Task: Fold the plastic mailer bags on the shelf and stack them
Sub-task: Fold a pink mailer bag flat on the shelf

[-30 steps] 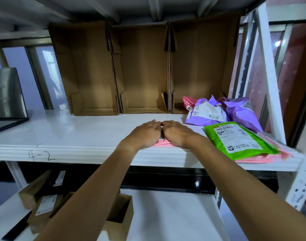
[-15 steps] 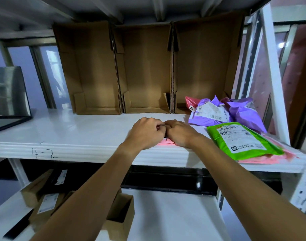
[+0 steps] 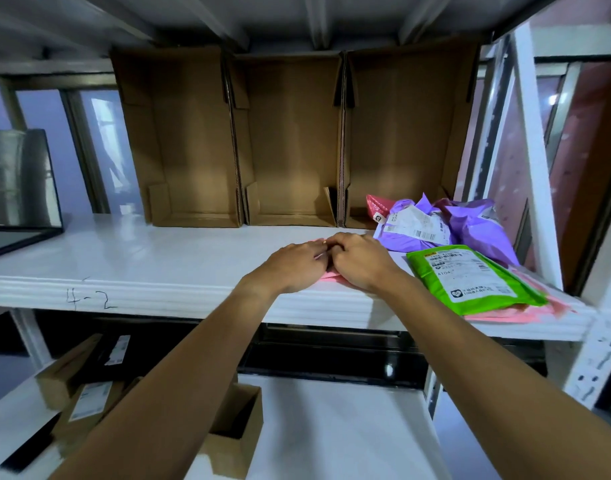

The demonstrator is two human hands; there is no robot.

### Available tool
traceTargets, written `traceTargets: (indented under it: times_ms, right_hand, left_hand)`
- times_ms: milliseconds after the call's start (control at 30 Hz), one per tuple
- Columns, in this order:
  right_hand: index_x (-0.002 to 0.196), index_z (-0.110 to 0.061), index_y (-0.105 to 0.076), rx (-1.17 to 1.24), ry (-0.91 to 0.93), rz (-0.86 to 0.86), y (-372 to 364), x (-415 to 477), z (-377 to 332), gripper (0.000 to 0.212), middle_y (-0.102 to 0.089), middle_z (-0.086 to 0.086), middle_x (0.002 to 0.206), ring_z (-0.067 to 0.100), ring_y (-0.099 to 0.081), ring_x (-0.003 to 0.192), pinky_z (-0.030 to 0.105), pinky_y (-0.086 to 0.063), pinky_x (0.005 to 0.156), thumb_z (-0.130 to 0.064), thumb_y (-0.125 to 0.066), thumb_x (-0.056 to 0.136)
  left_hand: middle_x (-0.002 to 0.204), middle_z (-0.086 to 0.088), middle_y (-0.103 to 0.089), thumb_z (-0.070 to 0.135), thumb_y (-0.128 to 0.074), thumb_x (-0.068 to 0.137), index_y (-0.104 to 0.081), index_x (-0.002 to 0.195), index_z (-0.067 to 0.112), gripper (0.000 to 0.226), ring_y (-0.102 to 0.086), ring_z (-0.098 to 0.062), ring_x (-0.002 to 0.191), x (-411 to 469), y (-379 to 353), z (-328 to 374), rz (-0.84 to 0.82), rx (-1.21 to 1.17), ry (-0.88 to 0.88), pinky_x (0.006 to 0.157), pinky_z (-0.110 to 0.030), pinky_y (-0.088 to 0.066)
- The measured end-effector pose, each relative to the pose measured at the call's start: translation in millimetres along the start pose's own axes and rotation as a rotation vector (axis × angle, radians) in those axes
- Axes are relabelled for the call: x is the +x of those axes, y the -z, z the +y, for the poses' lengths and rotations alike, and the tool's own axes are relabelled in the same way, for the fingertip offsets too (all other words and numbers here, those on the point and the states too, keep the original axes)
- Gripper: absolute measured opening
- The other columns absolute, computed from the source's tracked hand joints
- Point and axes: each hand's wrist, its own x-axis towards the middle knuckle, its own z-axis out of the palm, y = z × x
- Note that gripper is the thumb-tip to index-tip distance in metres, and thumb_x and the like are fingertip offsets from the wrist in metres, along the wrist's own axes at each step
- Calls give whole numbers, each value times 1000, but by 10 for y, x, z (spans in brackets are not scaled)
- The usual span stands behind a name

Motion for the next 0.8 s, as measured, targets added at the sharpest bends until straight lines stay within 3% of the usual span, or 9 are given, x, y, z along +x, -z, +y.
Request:
traceTargets:
  times_ms: [67, 133, 333, 633, 800]
  right_hand:
    - [126, -19, -62, -33, -2, -30, -31, 17, 13, 38, -64, 9, 129, 31, -55, 115, 42, -45, 97, -20, -38, 96]
    - [127, -18, -60, -38, -3, -51, -44, 15, 20, 39, -63, 11, 130, 33, -55, 115, 45, -45, 98, -19, -37, 97]
    - [136, -18, -55, 4, -9, -63, -1, 30, 31, 42, -62, 12, 133, 33, -54, 119, 43, -45, 99, -16, -39, 97]
    - [132, -18, -59, 24, 6, -45, -12, 38, 28, 36, -65, 11, 125, 30, -57, 110, 40, -48, 91, -22, -38, 102]
    - [138, -23, -54, -8, -5, -90, 12, 13, 4, 41, -60, 7, 136, 28, -54, 117, 38, -43, 91, -28, -42, 100]
  left_hand:
    - [167, 9, -16, 47, -23, 106, -25, 157, 40, 51, -16, -16, 153, 23, -14, -11, -70, -6, 11, 123, -38, -15]
    - [168, 10, -11, 54, -21, 103, -20, 157, 43, 55, -9, -12, 154, 37, -34, -34, -91, -6, 27, 124, -38, -11]
    - [167, 9, -14, 57, -32, 101, -23, 156, 43, 58, -16, -20, 154, -15, 22, 25, -46, -16, 59, 123, -43, -16]
    - [159, 4, -39, 50, -40, 101, -37, 152, 35, 53, -36, -24, 144, -37, 30, 18, 60, -87, 46, 111, -38, -31]
    - [147, 1, -53, 39, -46, 103, -51, 144, 28, 43, -48, -23, 133, -33, 35, -7, 129, -140, 19, 103, -32, -37]
